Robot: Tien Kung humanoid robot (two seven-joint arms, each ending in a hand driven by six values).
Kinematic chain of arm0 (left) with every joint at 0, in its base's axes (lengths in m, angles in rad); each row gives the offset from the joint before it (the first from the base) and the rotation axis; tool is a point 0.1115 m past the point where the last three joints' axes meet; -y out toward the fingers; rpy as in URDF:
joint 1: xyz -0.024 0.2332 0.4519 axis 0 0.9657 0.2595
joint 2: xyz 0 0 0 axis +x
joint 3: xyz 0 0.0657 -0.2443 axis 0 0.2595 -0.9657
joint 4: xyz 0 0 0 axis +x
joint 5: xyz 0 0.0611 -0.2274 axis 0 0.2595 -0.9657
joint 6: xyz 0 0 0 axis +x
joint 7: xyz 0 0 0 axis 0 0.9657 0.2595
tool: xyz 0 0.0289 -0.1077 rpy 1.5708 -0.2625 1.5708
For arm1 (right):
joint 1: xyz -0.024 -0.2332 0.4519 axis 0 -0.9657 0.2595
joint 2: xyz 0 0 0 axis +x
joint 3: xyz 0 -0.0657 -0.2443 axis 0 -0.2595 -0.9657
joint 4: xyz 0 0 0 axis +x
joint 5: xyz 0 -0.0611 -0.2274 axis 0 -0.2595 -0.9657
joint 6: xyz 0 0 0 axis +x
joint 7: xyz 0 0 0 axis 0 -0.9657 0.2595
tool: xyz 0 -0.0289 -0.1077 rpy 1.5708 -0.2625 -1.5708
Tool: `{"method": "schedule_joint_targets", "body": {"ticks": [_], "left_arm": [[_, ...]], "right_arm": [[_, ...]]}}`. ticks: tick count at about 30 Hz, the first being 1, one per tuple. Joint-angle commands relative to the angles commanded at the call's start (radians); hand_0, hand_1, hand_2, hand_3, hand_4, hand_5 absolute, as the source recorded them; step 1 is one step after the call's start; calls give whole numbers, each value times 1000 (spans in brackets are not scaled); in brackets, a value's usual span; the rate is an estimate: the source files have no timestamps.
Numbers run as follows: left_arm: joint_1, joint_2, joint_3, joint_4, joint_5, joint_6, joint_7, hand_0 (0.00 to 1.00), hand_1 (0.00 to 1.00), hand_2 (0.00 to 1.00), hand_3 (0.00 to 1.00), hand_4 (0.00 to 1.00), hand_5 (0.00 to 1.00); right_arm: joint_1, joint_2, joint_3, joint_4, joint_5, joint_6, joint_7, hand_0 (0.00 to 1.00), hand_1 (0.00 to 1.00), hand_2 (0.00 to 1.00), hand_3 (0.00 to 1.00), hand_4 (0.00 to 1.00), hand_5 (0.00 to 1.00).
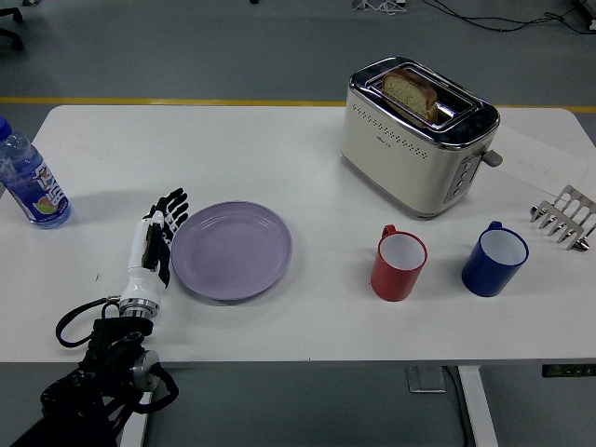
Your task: Push plate across desktop
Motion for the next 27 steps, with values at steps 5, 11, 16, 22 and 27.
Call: {"method": "schedule_joint_targets", "body": {"ticks": [5,11,16,22,27], "left_arm": [[-11,0,22,11,-16,0,0,844,858,862,797,490,998],[-18,0,41,11,-21,-1,0,842,857,863,796,484,998],[-26,0,70,6,-36,-2,0,840,855,863,795,482,998],[-34,0,117,4,-50,-1,0,841,856,863,794,481,998],[-46,0,160,2,-70,5,0,840,856,863,795,482,998]], "right_arm": [[0,0,-5,0,7,-1,0,530,487,607,551,250,202],[-1,0,-8,0,11,-1,1,530,487,606,552,250,202],[-2,-1,-11,0,14,-1,2,530,487,606,551,250,202],[0,-1,-12,0,13,0,1,530,487,606,551,250,202],[4,-3,-16,0,16,-1,2,530,487,606,552,250,202]]}}
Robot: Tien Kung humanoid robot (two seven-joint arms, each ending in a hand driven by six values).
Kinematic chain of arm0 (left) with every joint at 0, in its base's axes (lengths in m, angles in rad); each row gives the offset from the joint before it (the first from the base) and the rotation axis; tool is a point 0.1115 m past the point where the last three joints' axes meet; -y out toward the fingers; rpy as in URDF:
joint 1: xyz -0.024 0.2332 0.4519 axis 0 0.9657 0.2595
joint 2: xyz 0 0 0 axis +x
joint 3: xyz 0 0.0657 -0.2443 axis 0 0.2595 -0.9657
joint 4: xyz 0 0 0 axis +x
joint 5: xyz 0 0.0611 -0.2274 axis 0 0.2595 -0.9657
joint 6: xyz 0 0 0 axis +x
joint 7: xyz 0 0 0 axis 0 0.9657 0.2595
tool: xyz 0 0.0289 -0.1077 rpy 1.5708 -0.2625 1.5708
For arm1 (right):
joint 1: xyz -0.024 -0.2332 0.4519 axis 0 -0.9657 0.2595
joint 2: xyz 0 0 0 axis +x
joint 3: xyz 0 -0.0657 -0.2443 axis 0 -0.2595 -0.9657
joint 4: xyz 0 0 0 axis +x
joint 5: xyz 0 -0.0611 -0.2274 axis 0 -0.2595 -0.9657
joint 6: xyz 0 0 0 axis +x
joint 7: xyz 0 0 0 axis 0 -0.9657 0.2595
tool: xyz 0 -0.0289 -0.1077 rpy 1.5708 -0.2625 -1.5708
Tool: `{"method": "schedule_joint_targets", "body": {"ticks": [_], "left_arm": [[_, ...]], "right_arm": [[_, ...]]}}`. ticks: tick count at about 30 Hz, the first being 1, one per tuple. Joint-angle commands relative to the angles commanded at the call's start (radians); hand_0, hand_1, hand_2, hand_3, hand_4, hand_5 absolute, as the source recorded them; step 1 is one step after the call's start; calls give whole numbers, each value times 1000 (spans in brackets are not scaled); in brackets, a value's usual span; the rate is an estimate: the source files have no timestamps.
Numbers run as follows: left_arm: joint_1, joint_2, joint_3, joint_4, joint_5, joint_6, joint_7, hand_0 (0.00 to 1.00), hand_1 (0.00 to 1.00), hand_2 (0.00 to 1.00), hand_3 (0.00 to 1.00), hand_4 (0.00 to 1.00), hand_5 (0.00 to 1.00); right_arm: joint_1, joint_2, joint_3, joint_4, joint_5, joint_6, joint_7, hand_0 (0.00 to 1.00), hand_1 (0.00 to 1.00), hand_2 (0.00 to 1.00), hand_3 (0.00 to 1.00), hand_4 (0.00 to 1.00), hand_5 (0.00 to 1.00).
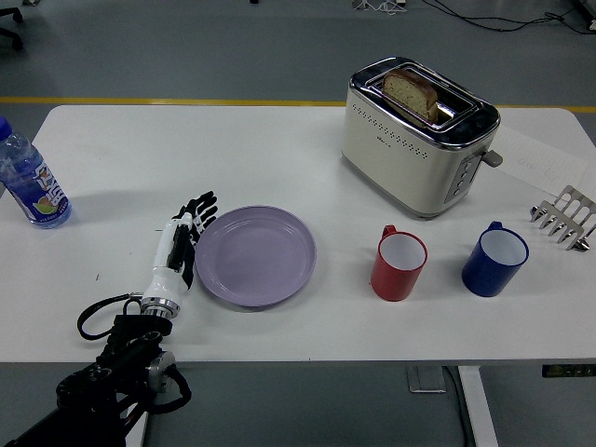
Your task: Push plate across desktop
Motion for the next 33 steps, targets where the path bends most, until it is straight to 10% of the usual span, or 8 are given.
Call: {"method": "schedule_joint_targets", "body": {"ticks": [33], "left_arm": [[-35,0,156,-32,-31,9,0,832,849,860,786,477,998]], "right_arm": [[-7,-3,-24,0,20,-1,4,530,487,606,552,251,202]]}}
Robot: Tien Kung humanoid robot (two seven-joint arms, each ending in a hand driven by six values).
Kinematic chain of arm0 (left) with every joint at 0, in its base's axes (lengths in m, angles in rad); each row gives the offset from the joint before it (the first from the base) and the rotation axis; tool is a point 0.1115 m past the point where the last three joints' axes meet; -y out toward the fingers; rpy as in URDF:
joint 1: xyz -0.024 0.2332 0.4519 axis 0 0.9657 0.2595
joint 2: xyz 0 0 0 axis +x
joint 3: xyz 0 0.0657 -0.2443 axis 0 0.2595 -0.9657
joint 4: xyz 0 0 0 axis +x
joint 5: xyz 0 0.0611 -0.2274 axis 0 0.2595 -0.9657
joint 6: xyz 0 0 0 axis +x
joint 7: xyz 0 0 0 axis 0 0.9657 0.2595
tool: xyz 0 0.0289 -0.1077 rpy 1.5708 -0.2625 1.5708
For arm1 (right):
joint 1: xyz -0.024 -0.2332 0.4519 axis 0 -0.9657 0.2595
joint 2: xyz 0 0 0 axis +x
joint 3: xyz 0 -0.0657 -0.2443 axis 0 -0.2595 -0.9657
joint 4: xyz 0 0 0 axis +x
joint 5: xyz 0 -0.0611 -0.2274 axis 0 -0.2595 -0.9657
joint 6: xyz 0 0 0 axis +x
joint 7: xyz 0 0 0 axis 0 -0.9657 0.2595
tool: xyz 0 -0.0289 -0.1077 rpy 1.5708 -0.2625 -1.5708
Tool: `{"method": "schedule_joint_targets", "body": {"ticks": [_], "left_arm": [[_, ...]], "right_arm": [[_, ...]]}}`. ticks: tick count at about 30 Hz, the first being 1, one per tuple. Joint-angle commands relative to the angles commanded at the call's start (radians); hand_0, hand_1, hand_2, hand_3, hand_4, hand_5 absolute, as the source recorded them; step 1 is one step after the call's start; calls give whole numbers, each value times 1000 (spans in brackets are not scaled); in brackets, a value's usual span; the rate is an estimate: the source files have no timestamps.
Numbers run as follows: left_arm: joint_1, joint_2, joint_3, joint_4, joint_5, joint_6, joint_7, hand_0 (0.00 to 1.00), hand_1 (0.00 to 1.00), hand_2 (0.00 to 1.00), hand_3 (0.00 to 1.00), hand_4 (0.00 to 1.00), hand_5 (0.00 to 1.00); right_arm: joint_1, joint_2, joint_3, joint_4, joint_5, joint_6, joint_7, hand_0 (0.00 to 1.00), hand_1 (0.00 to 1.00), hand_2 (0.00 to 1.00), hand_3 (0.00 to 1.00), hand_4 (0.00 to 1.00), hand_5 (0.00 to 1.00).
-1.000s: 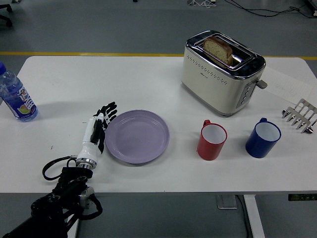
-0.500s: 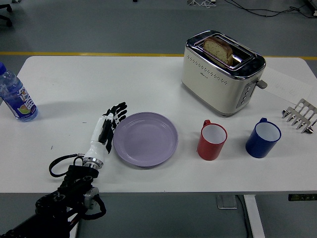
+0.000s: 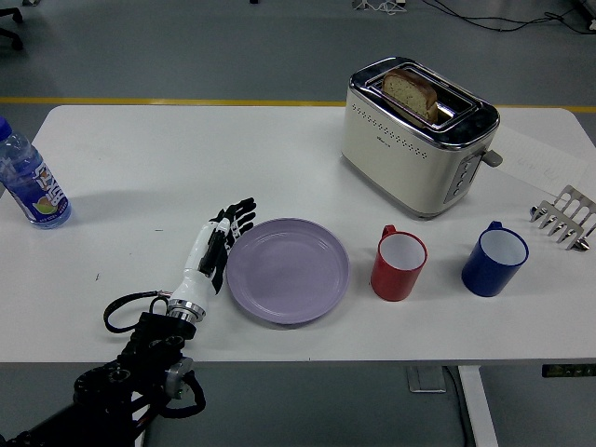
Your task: Push plate across desktop
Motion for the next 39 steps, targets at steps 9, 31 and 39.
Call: {"method": "schedule_joint_targets", "body": {"ticks": [9,31,39], "left_arm": [[3,0,-104,8,21,19,0,831,848,860,784,477,998],[207,15,-683,-307,7,-202,307,570,617,617,604,489,998],[288,62,-870,-348,-51,-406,634,575,669,674,663,485,998]], "right_arm": [[-4,-1,-1,0,-1,1,-1,530,487,605,552,251,202],[5,-6,36,0,-37,3,3,530,482,604,553,252,200],[11,-5,58,0,-62,3,4,530,480,604,554,252,201]]}}
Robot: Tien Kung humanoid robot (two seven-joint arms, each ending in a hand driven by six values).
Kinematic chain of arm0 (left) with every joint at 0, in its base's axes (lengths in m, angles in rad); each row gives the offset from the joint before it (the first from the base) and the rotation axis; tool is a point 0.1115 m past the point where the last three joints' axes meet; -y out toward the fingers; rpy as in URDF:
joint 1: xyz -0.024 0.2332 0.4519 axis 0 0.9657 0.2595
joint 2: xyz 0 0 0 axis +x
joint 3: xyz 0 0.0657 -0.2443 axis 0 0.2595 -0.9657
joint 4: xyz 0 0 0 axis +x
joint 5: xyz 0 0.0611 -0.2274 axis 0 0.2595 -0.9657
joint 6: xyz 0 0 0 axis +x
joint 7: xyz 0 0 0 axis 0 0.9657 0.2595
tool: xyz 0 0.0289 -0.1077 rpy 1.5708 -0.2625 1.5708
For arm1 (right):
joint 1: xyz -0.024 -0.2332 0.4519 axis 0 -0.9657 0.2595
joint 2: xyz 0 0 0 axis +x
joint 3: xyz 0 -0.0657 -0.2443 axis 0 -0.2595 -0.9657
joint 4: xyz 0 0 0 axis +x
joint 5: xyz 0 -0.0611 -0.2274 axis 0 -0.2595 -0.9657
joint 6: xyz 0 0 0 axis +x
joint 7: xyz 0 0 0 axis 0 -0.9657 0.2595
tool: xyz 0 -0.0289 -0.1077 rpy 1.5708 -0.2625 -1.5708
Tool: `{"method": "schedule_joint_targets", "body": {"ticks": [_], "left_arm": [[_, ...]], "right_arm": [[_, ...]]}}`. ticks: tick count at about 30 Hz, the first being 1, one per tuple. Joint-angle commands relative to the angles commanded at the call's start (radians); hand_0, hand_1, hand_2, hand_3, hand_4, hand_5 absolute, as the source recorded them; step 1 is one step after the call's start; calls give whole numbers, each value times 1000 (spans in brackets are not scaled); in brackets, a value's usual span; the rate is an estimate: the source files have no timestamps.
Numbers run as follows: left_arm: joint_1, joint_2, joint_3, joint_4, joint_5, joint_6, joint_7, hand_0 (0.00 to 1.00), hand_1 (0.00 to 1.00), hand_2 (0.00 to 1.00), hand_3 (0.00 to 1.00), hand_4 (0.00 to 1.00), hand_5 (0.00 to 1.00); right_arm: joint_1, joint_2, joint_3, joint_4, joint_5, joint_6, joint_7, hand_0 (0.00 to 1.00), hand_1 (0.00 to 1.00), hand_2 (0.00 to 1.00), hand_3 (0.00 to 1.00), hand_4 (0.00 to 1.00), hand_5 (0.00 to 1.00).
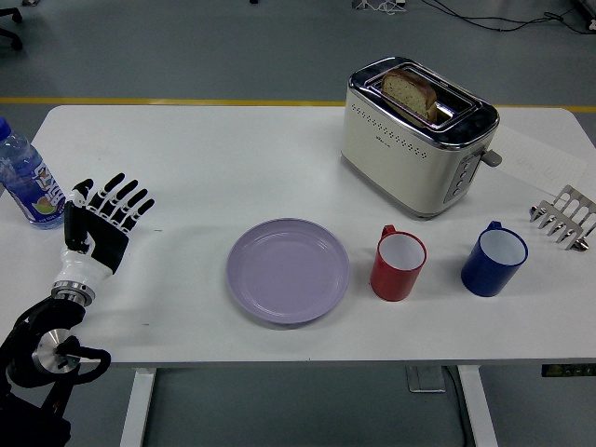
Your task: Push plate across desktop
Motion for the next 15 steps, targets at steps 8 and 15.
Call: {"method": "schedule_joint_targets", "body": {"ticks": [8,15], "left_arm": [[67,19,-118,-14,-47,-65,172,595,690,690,672,492,994],[80,14,-156,-20,-85,-78,160,684,710,700,673,495,995]], "right_arm": [[5,1,12,0,-8,0,0,530,478,604,553,252,200],[7,2,17,0,-9,0,2,530,479,605,553,252,200]]}}
